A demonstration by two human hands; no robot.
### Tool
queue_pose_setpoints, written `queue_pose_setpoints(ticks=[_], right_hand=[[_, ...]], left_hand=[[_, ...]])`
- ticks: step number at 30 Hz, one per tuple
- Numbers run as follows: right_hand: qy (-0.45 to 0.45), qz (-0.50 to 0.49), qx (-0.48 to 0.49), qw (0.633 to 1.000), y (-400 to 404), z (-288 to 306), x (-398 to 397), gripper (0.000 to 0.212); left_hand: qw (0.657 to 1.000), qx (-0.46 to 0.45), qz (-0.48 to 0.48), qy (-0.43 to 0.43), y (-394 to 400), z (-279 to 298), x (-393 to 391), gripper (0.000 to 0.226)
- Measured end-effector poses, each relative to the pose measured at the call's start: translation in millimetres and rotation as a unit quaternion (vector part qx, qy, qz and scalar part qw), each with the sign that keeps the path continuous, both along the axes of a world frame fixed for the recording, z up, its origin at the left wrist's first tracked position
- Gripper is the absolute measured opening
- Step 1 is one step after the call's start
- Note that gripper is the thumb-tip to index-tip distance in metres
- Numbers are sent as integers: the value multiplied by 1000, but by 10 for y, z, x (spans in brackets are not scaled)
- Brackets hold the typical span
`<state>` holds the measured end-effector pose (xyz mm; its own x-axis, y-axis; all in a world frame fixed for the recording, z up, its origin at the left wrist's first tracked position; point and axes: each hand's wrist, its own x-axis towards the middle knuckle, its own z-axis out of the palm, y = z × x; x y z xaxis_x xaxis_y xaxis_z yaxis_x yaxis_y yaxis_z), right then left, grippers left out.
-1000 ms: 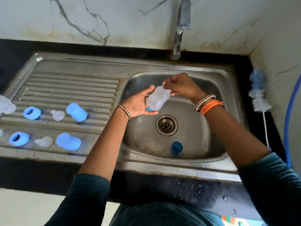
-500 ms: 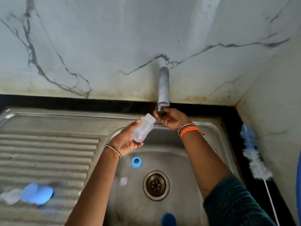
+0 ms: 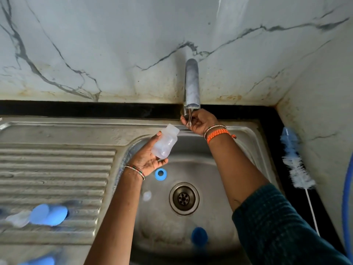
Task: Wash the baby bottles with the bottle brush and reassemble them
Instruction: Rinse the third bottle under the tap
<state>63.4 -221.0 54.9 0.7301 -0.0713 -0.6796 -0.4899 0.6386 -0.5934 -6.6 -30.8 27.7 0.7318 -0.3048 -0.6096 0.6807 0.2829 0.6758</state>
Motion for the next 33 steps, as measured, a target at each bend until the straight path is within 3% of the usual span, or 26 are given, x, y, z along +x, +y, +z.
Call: queue_pose_setpoints(ticks=[6, 9, 11, 16, 19, 25, 28, 30, 33], right_hand=[[13, -10, -22, 1000, 12, 58, -9, 23], [12, -12, -34, 999, 8, 61, -19, 19], [14, -10, -50, 999, 14, 67, -33, 18], [-9, -38, -198, 979, 228, 74, -411, 24], [-51, 63, -225, 971, 377, 18, -825, 15], [-101, 23, -394, 913, 469, 77, -975, 51], [-116, 65, -437, 890, 410, 86, -967, 53], [-145, 77, -354, 921, 386, 96, -1000, 44], [-194, 84, -171, 962, 350, 179, -1043, 25]], left_hand=[[1000, -7, 21, 16, 108, 79, -129, 29], [1000, -15, 10, 23, 126, 35, -163, 50], [999, -19, -6, 29, 97, 15, -173, 50], [997, -42, -32, 63, -1, 70, -173, 44], [993, -68, -54, 84, -43, 132, -213, 55], [994, -12, -70, 79, -187, 304, -323, 50], [995, 0, -74, 70, -253, 347, -307, 42], [992, -52, -81, 85, -237, 359, -278, 40], [956, -231, -102, 151, -204, 341, -265, 43]])
